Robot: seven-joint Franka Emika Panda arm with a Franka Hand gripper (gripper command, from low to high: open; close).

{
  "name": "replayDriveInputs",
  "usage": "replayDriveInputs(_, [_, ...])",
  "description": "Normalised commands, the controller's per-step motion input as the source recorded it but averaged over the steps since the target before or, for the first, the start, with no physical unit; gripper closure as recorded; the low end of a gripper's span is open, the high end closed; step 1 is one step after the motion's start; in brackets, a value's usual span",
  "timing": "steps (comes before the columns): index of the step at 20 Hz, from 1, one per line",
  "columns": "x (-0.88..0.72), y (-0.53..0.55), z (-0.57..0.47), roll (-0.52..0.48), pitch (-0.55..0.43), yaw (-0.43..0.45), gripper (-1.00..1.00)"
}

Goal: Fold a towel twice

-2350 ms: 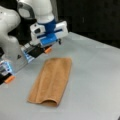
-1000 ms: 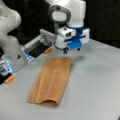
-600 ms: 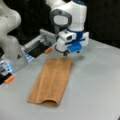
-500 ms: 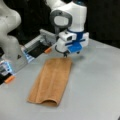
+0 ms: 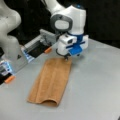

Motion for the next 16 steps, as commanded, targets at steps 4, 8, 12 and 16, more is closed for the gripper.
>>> replayDriveInputs(4, [-0.20, -0.09, -0.24, 0.023, -0.117, 0.031, -1.00])
replayDriveInputs(8, [-0.15, -0.07, -0.19, 0.018, -0.133, -0.003, -1.00])
replayDriveInputs(12, [-0.10, -0.06, -0.18, 0.010, -0.153, -0.016, -1.00])
replayDriveInputs(16, [-0.07, -0.03, -0.20, -0.025, -0.166, -0.027, -1.00])
